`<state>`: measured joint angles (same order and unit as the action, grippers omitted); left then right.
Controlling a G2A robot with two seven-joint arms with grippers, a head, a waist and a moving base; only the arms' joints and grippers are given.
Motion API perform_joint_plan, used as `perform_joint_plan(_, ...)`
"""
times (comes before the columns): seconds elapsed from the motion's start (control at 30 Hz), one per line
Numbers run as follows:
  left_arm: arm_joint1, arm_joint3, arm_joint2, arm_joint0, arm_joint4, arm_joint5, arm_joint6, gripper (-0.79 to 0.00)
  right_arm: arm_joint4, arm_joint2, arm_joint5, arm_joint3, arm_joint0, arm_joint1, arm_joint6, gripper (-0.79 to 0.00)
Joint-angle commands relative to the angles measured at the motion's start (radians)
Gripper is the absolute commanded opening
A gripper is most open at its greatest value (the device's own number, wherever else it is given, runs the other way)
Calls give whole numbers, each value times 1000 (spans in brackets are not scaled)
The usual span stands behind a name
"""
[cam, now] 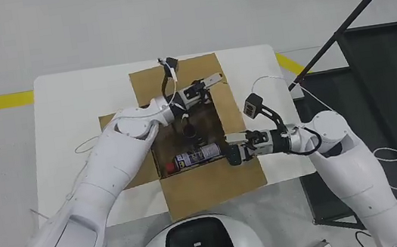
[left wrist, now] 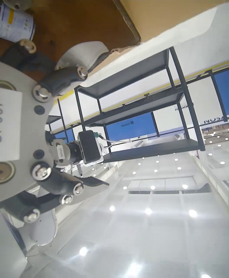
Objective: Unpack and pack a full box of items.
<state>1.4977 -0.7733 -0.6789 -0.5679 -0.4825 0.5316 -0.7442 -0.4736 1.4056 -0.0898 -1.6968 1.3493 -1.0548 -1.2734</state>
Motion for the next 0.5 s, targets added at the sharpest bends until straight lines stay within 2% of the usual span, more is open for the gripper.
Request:
perform_joint_plan(0.0, 6, -2, -2, 4, -6, -4, -13, 0, -19, -5, -5, -30, 11, 1, -12, 0)
perform_joint_plan(0.13, 22, -2, 2, 16, -29, -17, -39, 0, 2, -26, -8, -75, 27, 4, -18, 0)
perform_joint_plan(0.3, 49, 19, 12, 37, -78, -43, -107, 0, 112, -7, 4, -74, 31, 6, 179, 0)
perform_joint_plan(0.47, 69, 56, 16, 53, -88, -34, -140, 0, 96, 61, 17, -83, 67, 14, 238, 0)
